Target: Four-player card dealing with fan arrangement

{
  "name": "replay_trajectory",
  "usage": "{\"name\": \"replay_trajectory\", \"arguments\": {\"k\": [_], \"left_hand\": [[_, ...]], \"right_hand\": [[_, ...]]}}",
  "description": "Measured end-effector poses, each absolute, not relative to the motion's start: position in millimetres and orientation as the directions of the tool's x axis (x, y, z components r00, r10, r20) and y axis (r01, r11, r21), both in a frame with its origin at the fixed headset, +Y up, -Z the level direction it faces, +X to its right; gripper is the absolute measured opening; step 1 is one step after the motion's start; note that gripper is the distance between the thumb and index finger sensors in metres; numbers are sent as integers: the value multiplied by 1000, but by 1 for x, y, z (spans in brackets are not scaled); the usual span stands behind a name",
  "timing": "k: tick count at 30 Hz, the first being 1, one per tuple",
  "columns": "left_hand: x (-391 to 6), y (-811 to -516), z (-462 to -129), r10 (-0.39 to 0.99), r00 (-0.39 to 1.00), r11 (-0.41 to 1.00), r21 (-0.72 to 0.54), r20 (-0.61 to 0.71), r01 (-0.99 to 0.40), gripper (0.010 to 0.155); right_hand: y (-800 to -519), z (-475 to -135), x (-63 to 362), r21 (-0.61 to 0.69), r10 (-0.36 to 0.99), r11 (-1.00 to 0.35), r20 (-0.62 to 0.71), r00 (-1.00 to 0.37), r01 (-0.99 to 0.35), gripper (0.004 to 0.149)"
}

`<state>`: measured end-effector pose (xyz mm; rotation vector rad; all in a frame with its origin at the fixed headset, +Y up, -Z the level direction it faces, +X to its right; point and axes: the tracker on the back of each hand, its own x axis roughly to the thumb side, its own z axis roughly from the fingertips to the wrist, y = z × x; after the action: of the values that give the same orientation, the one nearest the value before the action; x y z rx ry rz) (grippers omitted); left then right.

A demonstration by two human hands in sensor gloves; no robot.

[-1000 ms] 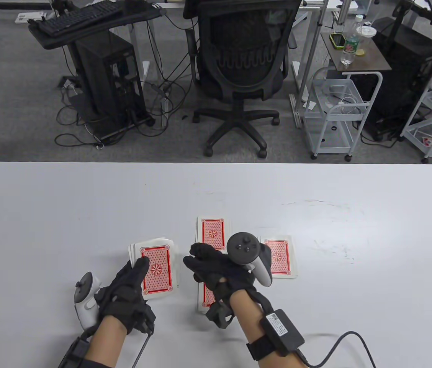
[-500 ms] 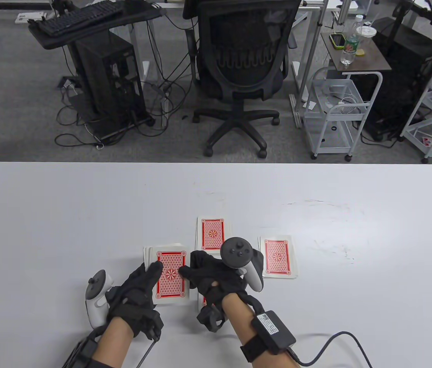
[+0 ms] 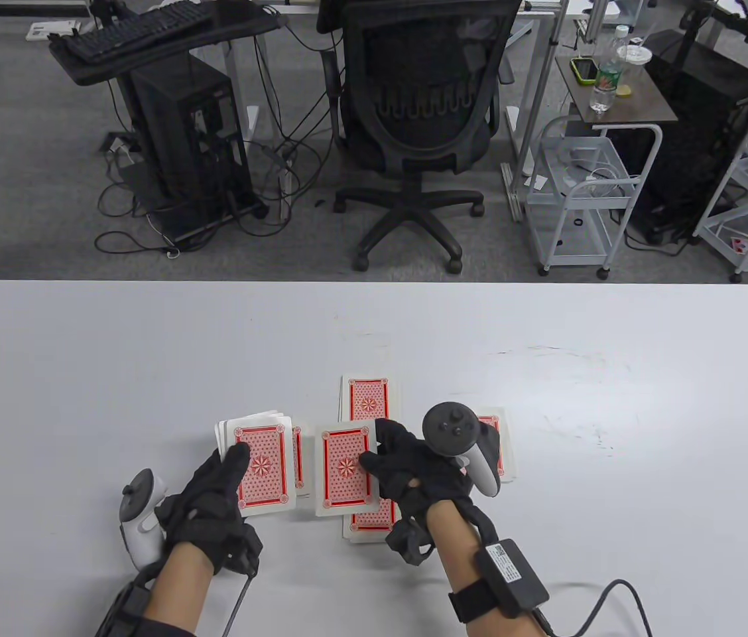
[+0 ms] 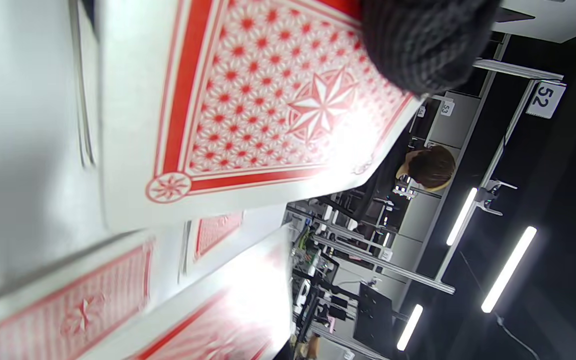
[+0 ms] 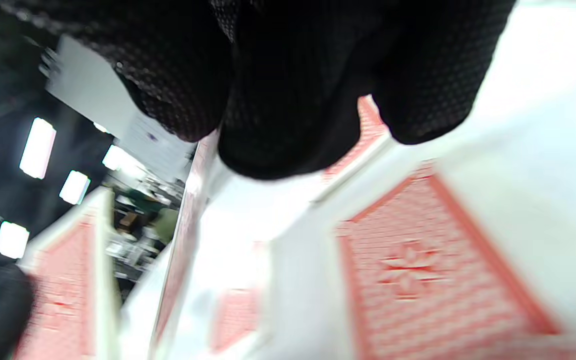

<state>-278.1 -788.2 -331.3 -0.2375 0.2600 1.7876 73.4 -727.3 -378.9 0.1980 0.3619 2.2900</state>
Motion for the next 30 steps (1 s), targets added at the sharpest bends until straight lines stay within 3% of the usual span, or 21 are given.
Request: {"name": "replay_trajectory", "arguments": {"k": [6,7,9,11,15,18,22,24,27,30], "left_hand": [[-280,-789,-331,927,-230,-221,65,-296,-973,47],[-279,-788,-330,929,-227,-218,64,-294,-974,47],[-279,-788,-331,930,-225,-217,60,-291,-974,47],[-279,-789,-331,929,-230,-222,60,-290,-973,48],[-278,-788,-331,928,-236,-230,55,-287,-972,47],[-272,-787,-330,925,-254,-252,43,-281,-967,47],[-258,-784,-327,922,-264,-277,-7,-282,-961,47],[-250,-783,-325,924,-256,-276,-35,-286,-960,47],[-241,-781,-323,928,-236,-265,-67,-287,-962,47],[-235,-779,-321,939,-198,-231,-89,-280,-969,46]], "right_hand": [[-747,-378,57,331,403,-865,11,-915,-377,79],[-749,-378,53,319,291,-909,20,-957,-270,80],[-753,-379,48,301,154,-943,30,-988,-138,80],[-759,-379,46,330,106,-940,32,-994,-90,78],[-747,-379,52,282,197,-942,22,-980,-183,75],[-730,-377,53,237,355,-912,44,-934,-336,70],[-717,-371,39,237,678,-734,190,-710,-637,63],[-720,-368,27,320,793,-608,220,-568,-726,66],[-724,-363,14,356,842,-539,204,-499,-763,73],[-727,-359,8,332,845,-529,123,-520,-781,62]]}}
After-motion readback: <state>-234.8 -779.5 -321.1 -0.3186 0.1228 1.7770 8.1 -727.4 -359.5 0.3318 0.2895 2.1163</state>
